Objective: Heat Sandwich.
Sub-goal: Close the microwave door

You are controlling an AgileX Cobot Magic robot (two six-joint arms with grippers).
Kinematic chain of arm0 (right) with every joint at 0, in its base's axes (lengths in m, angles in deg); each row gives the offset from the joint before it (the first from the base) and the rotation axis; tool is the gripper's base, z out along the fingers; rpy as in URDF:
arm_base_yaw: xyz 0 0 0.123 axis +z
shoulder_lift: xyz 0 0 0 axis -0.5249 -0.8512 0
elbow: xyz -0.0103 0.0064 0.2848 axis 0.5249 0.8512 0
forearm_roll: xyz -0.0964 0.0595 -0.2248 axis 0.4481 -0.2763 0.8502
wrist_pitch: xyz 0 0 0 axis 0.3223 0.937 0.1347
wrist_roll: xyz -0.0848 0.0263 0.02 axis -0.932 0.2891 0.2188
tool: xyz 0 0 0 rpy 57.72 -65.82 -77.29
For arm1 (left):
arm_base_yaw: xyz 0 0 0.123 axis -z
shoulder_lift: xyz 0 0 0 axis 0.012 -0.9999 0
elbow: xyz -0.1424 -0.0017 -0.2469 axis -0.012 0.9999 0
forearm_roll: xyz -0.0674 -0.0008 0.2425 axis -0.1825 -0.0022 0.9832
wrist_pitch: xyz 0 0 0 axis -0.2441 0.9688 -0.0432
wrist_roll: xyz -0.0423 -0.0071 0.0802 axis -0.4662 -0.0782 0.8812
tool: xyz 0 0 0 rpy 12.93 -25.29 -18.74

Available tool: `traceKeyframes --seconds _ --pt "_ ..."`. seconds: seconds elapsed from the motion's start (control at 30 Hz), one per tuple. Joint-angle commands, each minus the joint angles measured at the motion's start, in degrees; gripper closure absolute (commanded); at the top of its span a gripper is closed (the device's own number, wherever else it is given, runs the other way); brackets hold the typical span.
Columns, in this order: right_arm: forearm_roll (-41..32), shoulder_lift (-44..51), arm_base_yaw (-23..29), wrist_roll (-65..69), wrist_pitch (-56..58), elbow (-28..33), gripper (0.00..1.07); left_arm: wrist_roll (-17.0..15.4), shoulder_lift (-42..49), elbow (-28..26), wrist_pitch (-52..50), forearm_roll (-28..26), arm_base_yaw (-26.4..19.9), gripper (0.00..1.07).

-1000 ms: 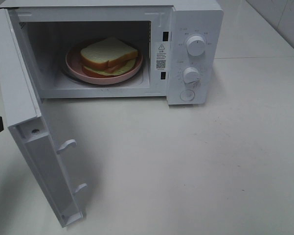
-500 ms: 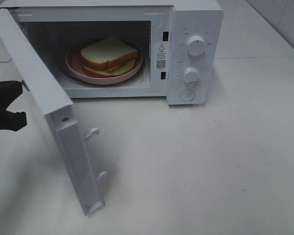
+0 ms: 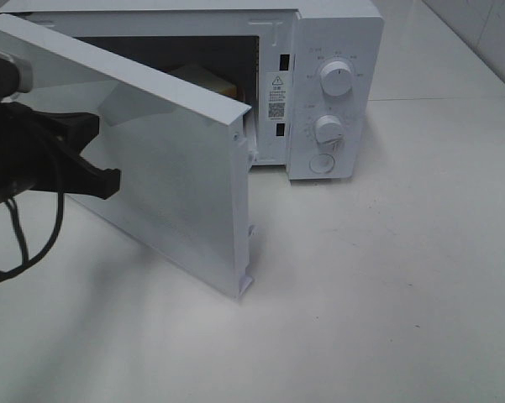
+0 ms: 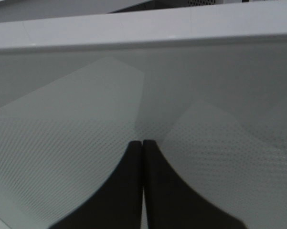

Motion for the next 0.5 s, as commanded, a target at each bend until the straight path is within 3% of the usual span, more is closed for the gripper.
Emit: traceKeyframes --seconds 0.03,0.1,0.17,0.27,0.4,0.5 --pt "0.40 1.55 -0.17 -0.23 -0.23 0.11 0.50 8.77 -2.86 -3.32 -1.32 -9.85 4.24 1.07" --pt "0.40 1.55 -0.17 -0.23 -0.23 0.11 0.50 15.01 -5.27 -5.90 -1.66 -17.42 6.65 1.07" --pt "0.40 1.55 -0.17 -0.23 -0.23 0.11 0.50 16.56 -6.13 -6.70 -1.95 -19.88 7.45 1.07" --pt "0.40 1.55 -0.17 -0.23 -0.23 0.11 0.50 22.98 -8.94 -9.63 -4.18 -27.67 10.49 1.07" --pt "0.40 1.55 -0.17 -0.23 -0.23 0.11 0.50 25.50 -11.75 -12.55 -8.37 -33.86 13.75 1.07" --pt "0.40 1.55 -0.17 -0.23 -0.23 0.11 0.50 25.55 -13.24 -14.04 -9.68 -36.27 15.01 1.07"
